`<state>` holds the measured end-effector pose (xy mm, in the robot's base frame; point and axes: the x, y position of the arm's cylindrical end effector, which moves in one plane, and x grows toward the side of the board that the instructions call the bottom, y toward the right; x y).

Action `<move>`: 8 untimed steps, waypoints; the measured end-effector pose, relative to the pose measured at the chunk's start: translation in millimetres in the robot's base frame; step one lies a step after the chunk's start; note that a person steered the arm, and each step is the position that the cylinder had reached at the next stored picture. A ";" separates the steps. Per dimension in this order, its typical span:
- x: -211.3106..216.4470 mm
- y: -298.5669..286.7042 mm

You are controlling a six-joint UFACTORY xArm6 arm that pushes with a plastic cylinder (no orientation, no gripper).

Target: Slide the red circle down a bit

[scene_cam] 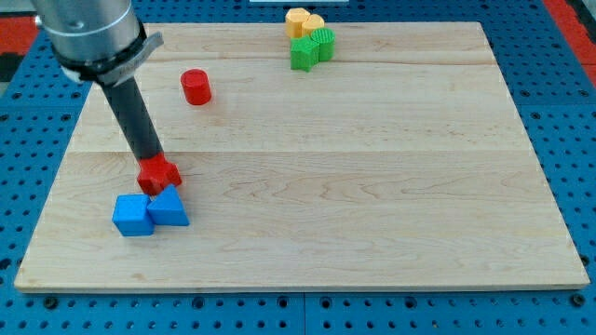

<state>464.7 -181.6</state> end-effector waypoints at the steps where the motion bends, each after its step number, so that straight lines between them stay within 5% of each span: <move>1: 11.5 -3.2; 3: -47.6 -102.1; 4: -113.3 -108.9; 6: -186.9 0.5; 8: -148.5 90.3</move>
<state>316.2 -91.3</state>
